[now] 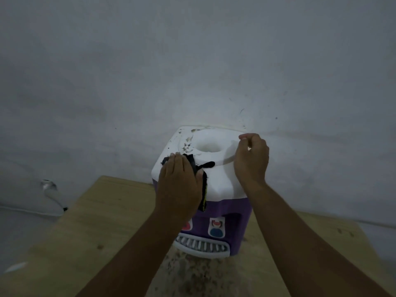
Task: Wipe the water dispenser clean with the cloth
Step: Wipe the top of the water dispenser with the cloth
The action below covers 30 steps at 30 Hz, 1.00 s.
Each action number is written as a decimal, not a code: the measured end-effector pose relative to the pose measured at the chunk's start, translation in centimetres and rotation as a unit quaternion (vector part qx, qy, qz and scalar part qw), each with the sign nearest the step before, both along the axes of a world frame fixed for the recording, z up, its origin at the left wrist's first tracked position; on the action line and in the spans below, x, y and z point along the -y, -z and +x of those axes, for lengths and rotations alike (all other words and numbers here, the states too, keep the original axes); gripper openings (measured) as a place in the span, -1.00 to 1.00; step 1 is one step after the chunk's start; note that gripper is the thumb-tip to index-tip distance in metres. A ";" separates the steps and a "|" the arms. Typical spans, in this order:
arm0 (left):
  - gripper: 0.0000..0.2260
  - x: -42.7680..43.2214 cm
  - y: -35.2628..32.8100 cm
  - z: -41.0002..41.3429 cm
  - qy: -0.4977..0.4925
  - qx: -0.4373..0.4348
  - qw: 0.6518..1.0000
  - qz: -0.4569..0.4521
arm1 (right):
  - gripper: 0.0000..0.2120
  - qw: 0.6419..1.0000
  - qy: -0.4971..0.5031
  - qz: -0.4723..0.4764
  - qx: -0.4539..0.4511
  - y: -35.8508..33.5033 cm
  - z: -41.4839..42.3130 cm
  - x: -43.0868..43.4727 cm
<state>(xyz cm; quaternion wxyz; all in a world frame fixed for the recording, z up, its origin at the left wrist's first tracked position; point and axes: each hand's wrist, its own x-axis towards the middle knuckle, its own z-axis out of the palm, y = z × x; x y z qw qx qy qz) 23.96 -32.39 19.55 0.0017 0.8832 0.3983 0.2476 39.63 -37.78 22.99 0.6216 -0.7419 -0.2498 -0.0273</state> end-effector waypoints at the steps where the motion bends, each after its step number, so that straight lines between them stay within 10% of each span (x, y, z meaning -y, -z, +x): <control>1: -0.44 0.4 0.6 0.2 -0.003 0.009 1.000 0.005 | -0.81 1.000 0.003 -0.004 0.011 0.1 0.0 0.0; 30: -0.31 -6.7 0.0 0.0 0.049 0.024 0.997 -0.060 | -0.79 0.972 0.036 -0.171 0.157 0.5 0.0 -1.6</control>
